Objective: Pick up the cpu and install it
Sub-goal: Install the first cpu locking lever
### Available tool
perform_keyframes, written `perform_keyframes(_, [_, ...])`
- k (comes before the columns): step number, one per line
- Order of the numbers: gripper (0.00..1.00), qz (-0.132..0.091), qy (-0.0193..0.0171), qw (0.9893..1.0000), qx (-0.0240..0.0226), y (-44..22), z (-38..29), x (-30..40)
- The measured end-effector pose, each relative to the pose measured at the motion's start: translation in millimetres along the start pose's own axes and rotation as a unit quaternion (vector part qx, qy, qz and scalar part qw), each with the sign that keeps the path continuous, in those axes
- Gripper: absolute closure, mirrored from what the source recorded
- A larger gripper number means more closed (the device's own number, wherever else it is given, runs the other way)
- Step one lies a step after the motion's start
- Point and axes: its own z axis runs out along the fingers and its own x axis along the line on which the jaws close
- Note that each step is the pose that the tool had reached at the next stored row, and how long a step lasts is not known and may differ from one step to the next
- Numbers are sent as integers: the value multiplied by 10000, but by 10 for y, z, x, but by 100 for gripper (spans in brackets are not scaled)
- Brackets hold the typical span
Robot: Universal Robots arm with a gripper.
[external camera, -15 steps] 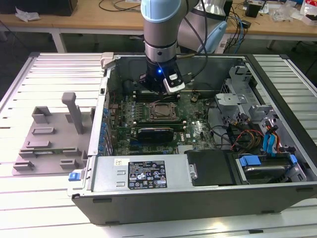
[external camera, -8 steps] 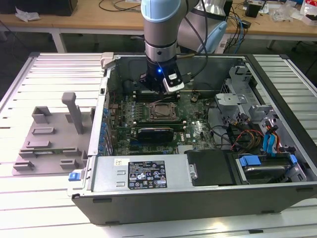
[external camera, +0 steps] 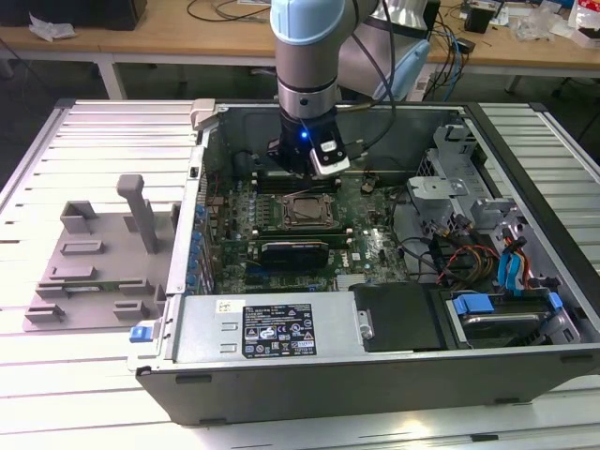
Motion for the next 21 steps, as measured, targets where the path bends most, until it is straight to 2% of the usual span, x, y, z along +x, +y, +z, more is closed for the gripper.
perform_keyframes(4, [89,57,-14,10000,22,-2,14,1])
perform_keyframes(7, [89,150,-31,9999,44,-9,63,3])
perform_keyframes(14, [89,286,-59,9995,71,-16,108,3])
perform_keyframes(19, [89,337,-69,9994,83,-15,108,3])
perform_keyframes(21, [89,337,-68,9994,84,-8,60,0])
